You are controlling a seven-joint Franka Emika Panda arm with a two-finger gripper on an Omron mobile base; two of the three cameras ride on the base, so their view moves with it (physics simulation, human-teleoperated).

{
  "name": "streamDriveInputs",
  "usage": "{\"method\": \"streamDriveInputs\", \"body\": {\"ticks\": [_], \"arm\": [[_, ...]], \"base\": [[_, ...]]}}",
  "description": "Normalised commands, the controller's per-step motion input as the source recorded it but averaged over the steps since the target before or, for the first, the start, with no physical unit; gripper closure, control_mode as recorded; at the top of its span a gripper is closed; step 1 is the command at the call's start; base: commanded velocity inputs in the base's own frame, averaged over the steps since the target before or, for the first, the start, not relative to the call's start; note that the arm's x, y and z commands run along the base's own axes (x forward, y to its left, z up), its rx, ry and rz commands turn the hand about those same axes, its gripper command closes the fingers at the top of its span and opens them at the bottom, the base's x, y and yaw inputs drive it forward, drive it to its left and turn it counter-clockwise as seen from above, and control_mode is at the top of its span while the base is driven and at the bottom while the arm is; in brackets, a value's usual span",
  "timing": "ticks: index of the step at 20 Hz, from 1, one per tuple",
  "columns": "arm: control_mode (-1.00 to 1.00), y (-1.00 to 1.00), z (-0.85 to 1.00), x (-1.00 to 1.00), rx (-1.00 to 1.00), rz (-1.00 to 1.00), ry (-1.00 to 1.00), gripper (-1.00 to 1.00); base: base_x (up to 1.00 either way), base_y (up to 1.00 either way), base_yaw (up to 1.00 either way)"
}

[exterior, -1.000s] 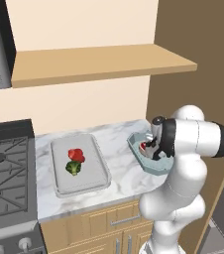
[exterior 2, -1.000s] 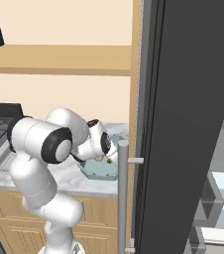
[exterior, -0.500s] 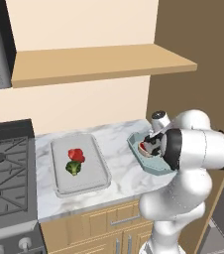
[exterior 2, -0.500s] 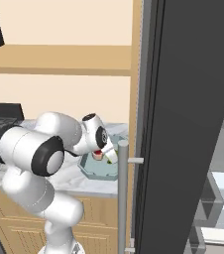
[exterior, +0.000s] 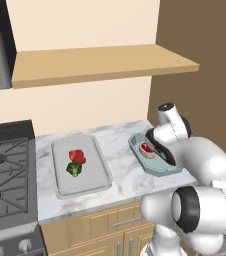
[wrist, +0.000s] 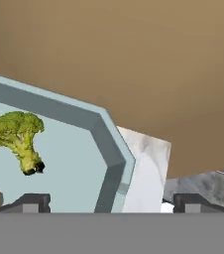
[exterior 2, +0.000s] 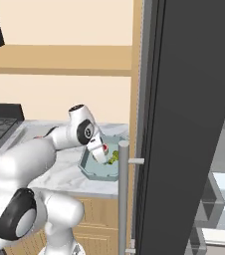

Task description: Place one broccoli and one steak in each tupperware on the nearby counter, to pack two identical lunches.

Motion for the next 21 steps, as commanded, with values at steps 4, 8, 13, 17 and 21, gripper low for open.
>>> {"method": "streamDriveInputs", "body": {"ticks": [4, 8, 13, 17, 21], "arm": [[-1.0, 0.79, 0.26, -1.0, -0.08, -0.08, -0.12, -1.0], [-1.0, 0.95, 0.3, -1.0, -0.1, -0.07, -0.23, -1.0], [-1.0, 0.8, 0.4, -1.0, -0.07, -0.03, -0.31, -1.0], [-1.0, 0.73, 0.55, -1.0, -0.06, 0.0, -0.36, -1.0], [-1.0, 0.65, 0.76, -1.0, -0.06, 0.0, -0.36, -1.0]], "base": [[0.0, 0.0, 0.0], [0.0, 0.0, 0.0], [0.0, 0.0, 0.0], [0.0, 0.0, 0.0], [0.0, 0.0, 0.0]]}}
